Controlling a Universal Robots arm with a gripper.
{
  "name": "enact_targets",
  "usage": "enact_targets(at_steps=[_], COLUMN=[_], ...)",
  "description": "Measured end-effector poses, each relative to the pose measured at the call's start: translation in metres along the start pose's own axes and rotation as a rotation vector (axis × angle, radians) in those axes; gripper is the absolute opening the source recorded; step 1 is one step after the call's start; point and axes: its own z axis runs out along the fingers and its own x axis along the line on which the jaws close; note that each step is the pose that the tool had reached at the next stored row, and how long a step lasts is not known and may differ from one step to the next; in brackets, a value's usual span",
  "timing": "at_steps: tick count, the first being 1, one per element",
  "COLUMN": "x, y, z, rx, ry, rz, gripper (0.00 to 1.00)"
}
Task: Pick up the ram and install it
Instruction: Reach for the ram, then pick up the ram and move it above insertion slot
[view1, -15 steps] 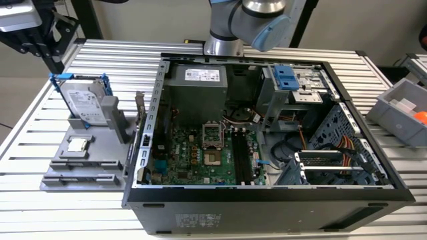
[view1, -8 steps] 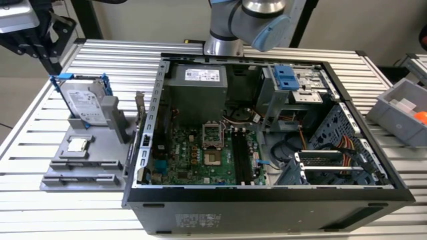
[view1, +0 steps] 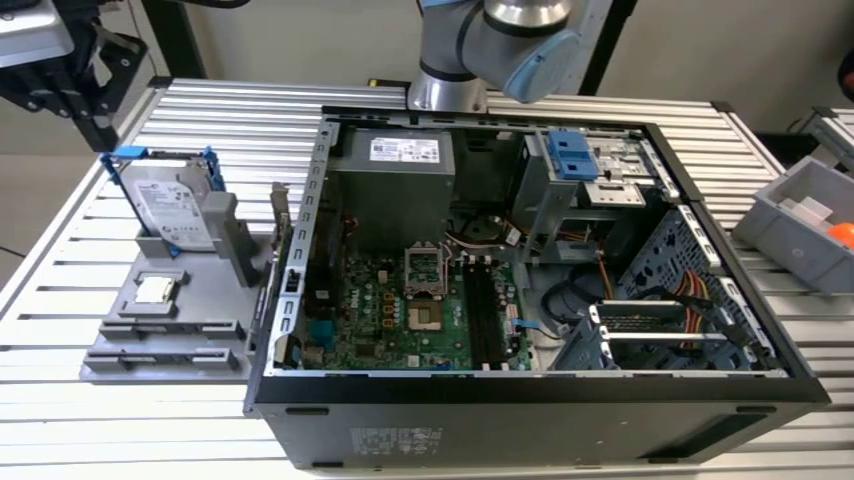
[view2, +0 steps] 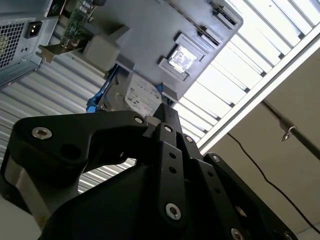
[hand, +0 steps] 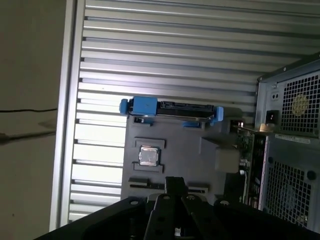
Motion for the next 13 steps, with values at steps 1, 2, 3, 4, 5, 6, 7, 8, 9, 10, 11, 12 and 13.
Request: enact_targets(at_steps=[1,2,3,4,5,6,7,8,9,10,11,12,13], x=[0.0005,0.001,0.0015,0.002,0.0026,0.0031,0.0036,0.004,0.0045,0.005,0.0054,0.0059,0.0063], y=[-0.0004,-0.0008,-0.0013,-0.0018,-0.0023,-0.0027,-0.0033,-0.0037,-0.0043,-0.0048,-0.0053,-0.0058,-0.0063], z=[0.0,0.0,-0.0001,-0.0001,-0.0001,-0.0001,-0.0002,-0.0002,-0.0002,-0.0002,-0.0002,-0.0003,-0.0003], rx=[0.0,0.0,0.0,0.0001,0.0,0.0,0.0,0.0,0.0,0.0,-0.0001,0.0,0.0], ry=[0.0001,0.0003,0.0004,0.0006,0.0007,0.0008,0.0009,0.001,0.0013,0.0013,0.0014,0.0016,0.0018], rz=[-0.003,-0.006,-0.008,-0.011,-0.014,-0.017,-0.02,-0.022,-0.025,-0.028,-0.031,-0.034,-0.036], gripper=[0.0,0.0,0.0,0.0,0.0,0.0,0.0,0.0,0.0,0.0,0.0,0.0,0.0])
